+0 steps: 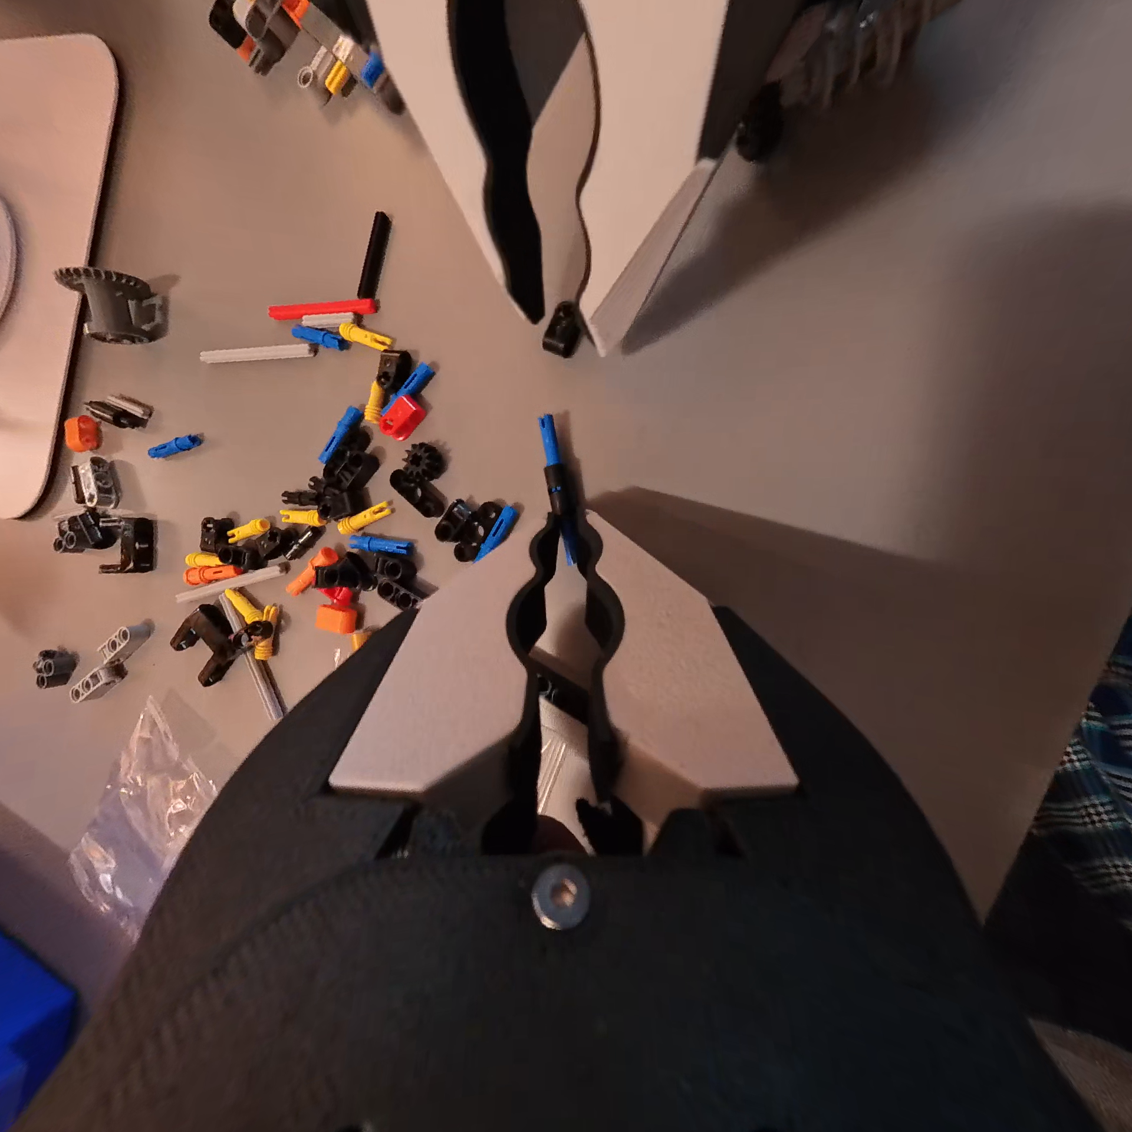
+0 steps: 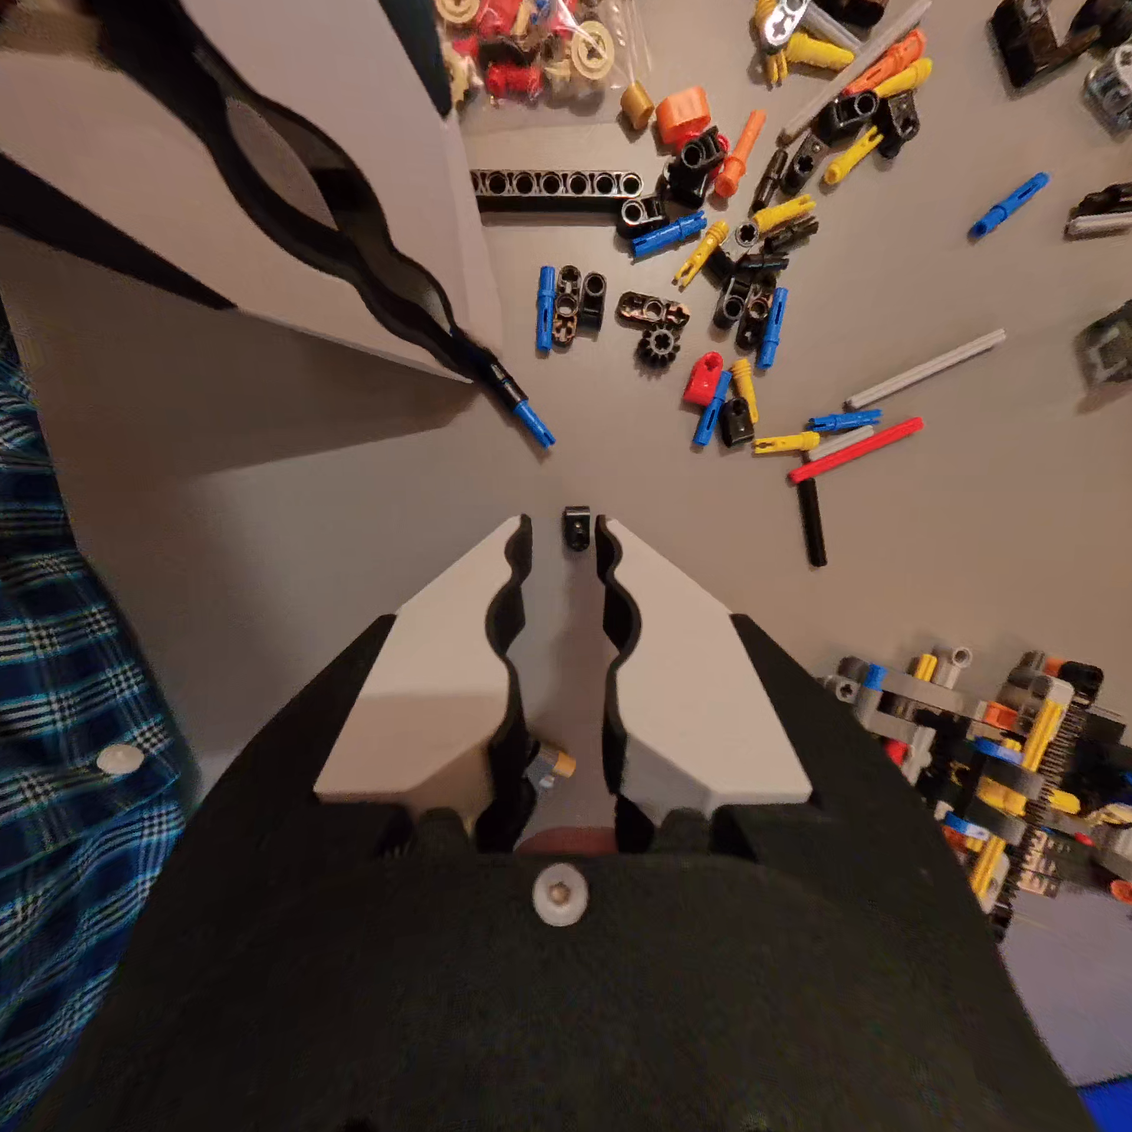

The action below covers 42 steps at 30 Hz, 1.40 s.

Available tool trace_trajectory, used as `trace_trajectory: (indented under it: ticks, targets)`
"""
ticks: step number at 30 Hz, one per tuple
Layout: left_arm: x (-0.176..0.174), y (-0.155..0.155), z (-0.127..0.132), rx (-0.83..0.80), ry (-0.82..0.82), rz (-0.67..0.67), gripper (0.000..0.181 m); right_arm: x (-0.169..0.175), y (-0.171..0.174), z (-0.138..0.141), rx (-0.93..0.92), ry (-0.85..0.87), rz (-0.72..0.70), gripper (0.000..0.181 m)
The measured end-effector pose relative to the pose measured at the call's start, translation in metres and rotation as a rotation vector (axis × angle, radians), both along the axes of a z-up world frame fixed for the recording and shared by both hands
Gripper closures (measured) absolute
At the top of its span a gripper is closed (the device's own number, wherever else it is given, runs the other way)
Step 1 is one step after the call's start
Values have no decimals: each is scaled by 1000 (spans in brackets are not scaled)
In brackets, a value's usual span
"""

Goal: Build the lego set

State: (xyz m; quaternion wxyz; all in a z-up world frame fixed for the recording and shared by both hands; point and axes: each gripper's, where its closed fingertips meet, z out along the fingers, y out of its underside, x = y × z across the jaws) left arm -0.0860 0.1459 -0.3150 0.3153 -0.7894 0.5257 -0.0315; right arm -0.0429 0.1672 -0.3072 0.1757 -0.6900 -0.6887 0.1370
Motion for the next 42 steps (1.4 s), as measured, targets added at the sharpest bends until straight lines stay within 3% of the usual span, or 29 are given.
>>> trace_trajectory:
  ticks: [5, 11, 20, 31, 42]
  targets:
    - [2, 1, 0, 1, -5, -10, 179, 10, 3, -8, -5, -53, 1, 169]
    - [2, 0, 0, -1, -11, -1, 179, 7, -4, 4, -2, -15, 31, 179]
    - [3, 1, -1, 0, -7, -1, 179, 9, 2, -6, -6, -38, 22, 178]
    - [7, 5, -1, 5, 7, -23, 179, 9, 9, -3, 13, -23, -12, 151]
    - [7, 7, -1, 8, 12, -37, 179, -2, 6, -8, -7, 22, -114, 169]
